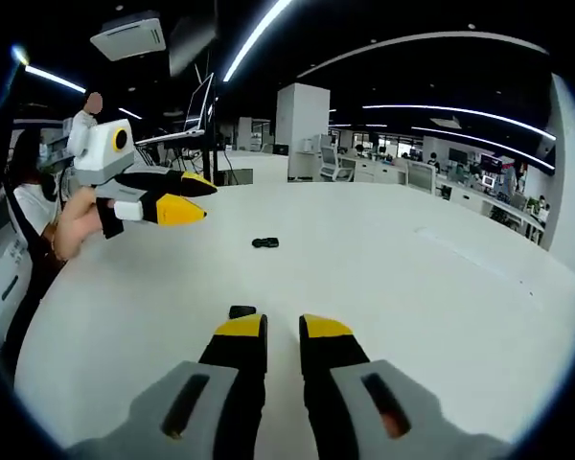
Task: Snap the two parts of the plastic buckle together until the buckle closes and remains connected.
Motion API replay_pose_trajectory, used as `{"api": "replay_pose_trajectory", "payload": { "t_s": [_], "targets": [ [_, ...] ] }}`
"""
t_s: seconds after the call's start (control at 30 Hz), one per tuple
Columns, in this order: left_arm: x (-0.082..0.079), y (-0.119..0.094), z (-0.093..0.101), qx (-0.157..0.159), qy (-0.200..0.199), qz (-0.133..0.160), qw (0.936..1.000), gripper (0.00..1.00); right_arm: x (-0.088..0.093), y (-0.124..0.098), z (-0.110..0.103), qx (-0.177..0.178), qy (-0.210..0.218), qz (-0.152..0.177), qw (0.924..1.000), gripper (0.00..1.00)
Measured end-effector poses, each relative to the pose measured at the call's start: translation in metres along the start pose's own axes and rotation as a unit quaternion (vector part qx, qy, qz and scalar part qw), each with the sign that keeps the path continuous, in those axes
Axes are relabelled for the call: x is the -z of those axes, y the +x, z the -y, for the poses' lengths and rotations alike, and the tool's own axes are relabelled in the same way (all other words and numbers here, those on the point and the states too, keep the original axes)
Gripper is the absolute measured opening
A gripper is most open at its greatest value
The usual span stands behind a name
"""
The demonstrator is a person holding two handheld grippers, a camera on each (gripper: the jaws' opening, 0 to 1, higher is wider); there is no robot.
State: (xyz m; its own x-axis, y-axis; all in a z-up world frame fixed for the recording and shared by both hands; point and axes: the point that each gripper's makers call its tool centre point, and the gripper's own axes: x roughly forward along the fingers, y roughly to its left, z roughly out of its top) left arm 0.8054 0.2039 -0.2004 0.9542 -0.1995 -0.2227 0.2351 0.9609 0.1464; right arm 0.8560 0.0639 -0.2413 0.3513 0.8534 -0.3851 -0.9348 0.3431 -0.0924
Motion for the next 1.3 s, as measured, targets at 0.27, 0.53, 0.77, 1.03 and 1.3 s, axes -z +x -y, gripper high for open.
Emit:
{"api": "replay_pose_trajectory", "payload": {
  "t_s": [0.27, 0.53, 0.77, 1.03, 1.3],
  "targets": [
    [0.001, 0.0, 0.002, 0.004, 0.002, -0.002, 1.0, 0.33, 0.003, 0.001, -0.005, -0.012, 0.012, -0.002, 0.9998, 0.14],
    [0.003, 0.002, 0.008, 0.013, 0.005, -0.006, 0.9999, 0.33, 0.005, -0.001, -0.019, -0.02, 0.013, -0.003, 0.9997, 0.14],
    [0.004, 0.007, 0.02, 0.039, 0.007, -0.013, 0.9991, 0.33, 0.003, -0.006, -0.029, -0.026, 0.005, -0.002, 0.9996, 0.14],
    [0.004, 0.016, 0.048, 0.113, 0.019, -0.028, 0.993, 0.33, 0.005, -0.024, -0.023, -0.01, 0.007, 0.006, 0.9999, 0.14],
    [0.011, 0.023, 0.059, 0.154, 0.011, -0.043, 0.9871, 0.32, 0.007, -0.037, -0.016, 0.0, 0.014, 0.019, 0.9997, 0.14]
  ]
}}
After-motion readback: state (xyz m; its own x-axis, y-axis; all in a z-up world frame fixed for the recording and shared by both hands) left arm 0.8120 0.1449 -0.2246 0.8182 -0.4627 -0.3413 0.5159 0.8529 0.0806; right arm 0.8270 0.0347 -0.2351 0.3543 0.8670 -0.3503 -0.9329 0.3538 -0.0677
